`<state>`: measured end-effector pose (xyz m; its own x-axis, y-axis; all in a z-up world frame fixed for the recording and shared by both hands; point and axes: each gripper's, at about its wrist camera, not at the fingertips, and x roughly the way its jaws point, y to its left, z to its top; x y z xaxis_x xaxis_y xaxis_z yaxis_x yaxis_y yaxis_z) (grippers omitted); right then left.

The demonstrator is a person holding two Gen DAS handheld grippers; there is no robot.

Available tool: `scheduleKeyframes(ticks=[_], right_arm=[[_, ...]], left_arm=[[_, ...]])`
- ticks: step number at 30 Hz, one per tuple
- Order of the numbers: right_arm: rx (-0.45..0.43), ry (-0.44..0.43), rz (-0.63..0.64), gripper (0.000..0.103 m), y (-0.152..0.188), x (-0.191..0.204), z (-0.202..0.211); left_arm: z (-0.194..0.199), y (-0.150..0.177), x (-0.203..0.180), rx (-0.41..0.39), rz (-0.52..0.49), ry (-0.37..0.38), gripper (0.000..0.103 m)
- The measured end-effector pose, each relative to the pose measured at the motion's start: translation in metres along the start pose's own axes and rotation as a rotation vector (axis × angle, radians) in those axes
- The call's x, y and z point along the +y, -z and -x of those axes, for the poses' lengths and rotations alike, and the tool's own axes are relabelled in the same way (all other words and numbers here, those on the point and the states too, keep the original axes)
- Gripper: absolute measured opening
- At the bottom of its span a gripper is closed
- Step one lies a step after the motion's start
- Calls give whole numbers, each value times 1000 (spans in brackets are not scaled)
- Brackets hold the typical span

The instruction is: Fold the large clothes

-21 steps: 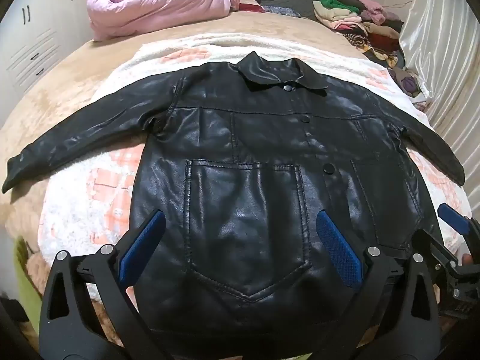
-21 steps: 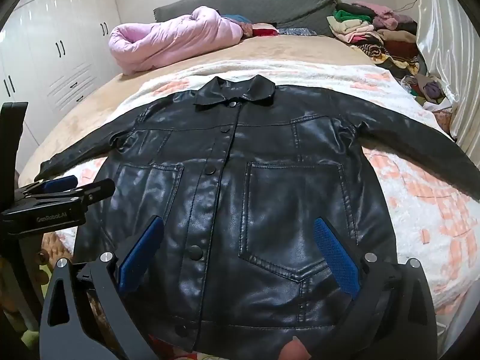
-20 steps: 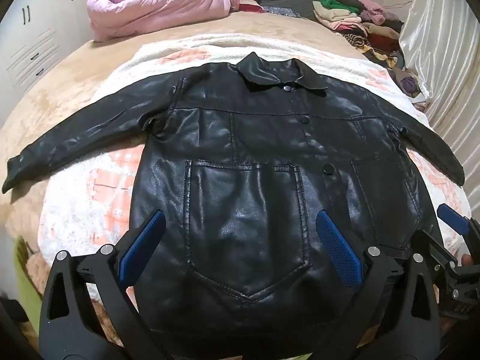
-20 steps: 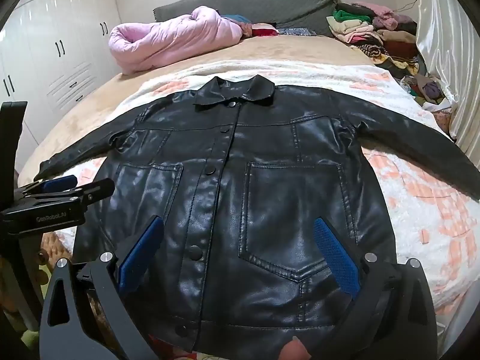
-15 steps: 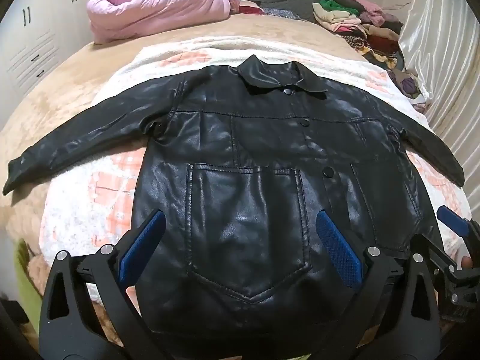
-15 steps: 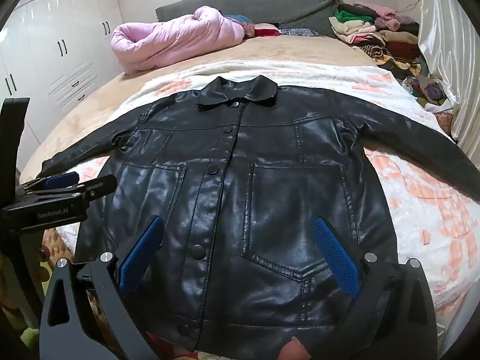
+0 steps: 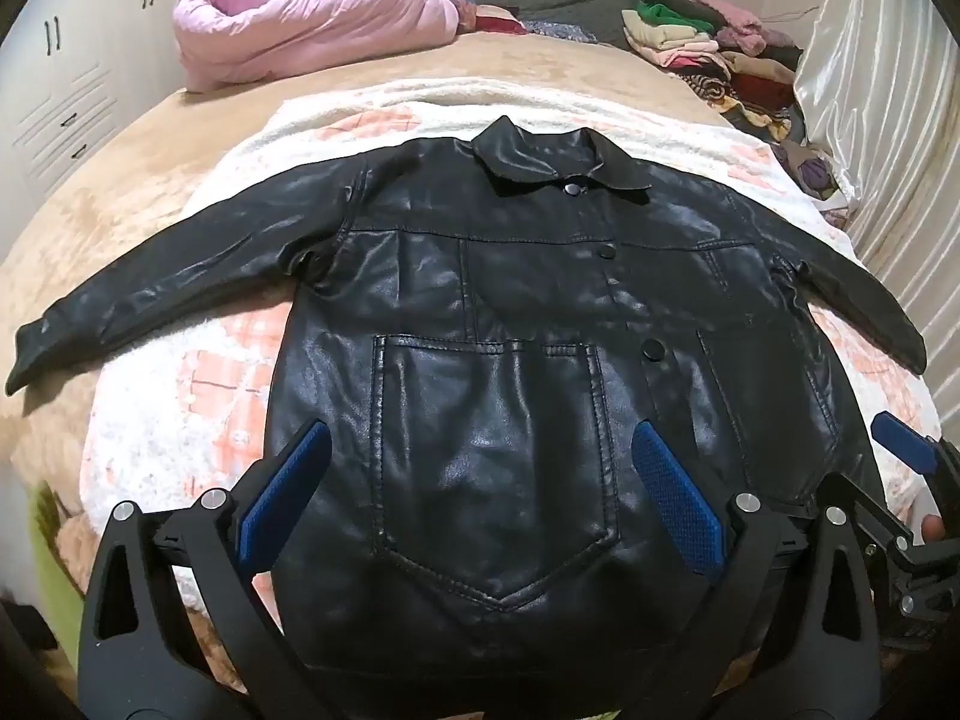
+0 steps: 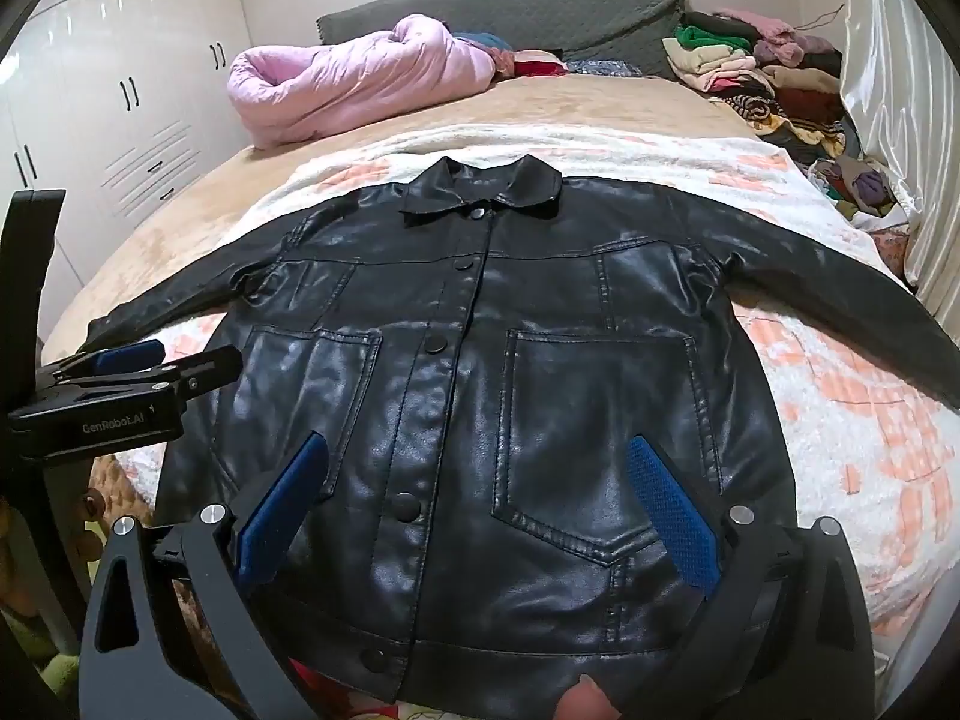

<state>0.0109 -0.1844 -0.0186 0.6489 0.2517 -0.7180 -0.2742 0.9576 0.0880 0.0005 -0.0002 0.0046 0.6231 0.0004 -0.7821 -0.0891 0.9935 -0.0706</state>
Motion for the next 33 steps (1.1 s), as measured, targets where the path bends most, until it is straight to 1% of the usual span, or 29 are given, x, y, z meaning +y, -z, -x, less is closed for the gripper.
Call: scheduleKeyframes(ticks=[33], right_arm=[[-2, 3, 1, 99, -2, 2, 0]], left_arm=[[1, -2, 2, -3, -3, 2, 94]])
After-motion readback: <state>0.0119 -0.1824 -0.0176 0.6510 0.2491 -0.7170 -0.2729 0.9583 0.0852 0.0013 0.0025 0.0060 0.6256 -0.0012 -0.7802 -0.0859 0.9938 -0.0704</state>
